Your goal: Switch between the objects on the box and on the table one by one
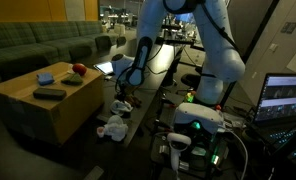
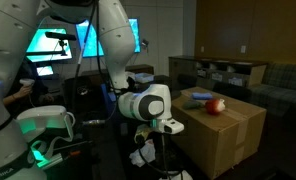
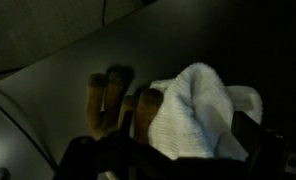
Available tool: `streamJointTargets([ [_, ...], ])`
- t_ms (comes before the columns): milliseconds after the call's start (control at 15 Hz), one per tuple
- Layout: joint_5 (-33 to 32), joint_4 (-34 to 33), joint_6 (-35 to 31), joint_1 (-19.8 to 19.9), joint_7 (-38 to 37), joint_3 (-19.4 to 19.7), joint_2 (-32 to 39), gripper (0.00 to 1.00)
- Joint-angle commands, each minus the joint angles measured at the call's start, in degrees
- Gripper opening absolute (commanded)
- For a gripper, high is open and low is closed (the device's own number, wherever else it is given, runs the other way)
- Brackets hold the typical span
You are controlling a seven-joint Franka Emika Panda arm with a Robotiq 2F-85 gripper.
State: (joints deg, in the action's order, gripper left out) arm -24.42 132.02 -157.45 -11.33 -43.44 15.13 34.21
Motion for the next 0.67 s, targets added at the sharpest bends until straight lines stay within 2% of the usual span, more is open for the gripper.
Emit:
streamJointTargets([
  [0, 4.5, 0.3, -4.7, -0.1, 4.6, -2.6, 1.2, 1.0],
  [267, 10.8, -1.2, -7.4, 1.2, 11.0, -5.6, 4.4, 1.0],
  [600, 16.2, -4.5, -9.1, -0.1, 17.2, -4.6, 9.0, 1.0],
])
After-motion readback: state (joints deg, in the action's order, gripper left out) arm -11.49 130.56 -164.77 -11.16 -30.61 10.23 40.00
